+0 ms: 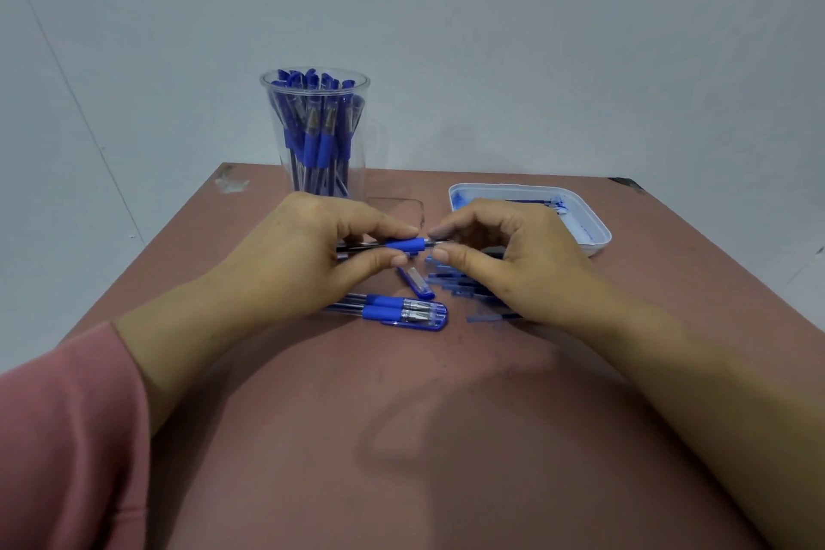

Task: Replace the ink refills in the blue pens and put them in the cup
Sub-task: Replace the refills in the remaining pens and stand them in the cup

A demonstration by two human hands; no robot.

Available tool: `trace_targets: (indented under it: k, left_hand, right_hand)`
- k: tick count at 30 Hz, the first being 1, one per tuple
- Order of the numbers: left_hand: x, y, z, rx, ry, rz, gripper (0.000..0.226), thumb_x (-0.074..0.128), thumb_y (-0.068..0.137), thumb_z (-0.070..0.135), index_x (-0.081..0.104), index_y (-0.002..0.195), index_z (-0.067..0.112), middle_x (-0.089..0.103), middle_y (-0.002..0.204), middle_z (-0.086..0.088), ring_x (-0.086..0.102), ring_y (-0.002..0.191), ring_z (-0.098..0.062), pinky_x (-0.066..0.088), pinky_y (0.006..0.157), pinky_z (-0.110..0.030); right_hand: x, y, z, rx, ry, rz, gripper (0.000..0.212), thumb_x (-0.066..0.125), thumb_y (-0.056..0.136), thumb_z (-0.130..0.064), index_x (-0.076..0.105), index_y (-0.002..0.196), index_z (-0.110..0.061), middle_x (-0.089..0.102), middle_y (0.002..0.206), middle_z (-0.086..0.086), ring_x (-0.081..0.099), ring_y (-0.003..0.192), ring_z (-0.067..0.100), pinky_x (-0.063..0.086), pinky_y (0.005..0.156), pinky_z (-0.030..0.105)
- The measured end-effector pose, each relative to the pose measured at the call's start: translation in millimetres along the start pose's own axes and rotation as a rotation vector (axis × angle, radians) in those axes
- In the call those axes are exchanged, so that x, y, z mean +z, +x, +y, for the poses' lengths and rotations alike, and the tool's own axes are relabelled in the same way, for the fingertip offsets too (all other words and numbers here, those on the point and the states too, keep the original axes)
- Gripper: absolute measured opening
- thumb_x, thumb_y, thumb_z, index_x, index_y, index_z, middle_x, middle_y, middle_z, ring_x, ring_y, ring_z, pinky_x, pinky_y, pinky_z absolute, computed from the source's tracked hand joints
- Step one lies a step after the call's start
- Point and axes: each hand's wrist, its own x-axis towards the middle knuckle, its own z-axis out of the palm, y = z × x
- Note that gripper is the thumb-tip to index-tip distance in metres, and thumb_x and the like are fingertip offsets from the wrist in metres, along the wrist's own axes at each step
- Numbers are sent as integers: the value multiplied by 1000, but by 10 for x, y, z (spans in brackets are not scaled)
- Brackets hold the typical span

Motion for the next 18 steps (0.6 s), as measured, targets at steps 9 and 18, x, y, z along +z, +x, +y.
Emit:
trace_targets:
  k: [9, 18]
  left_hand:
    - [-8, -1, 30, -13, 4, -23, 26, 66, 81, 36, 67, 106, 43, 67, 87, 29, 64, 79, 4, 47, 69, -9]
    - [-38, 22, 14, -68, 0, -32, 26, 56, 76, 55, 65, 100, 50, 64, 78, 34, 62, 70, -6, 41, 59, -8]
  right_hand:
    - [15, 15, -11, 47, 35, 0, 10, 71, 85, -25, 72, 94, -29, 74, 85, -9, 69, 82, 6, 55, 79, 30]
    - [-57, 25, 54, -45, -33, 80, 27, 76, 80, -13, 67, 83, -38, 71, 87, -15, 66, 88, 1, 50, 83, 17]
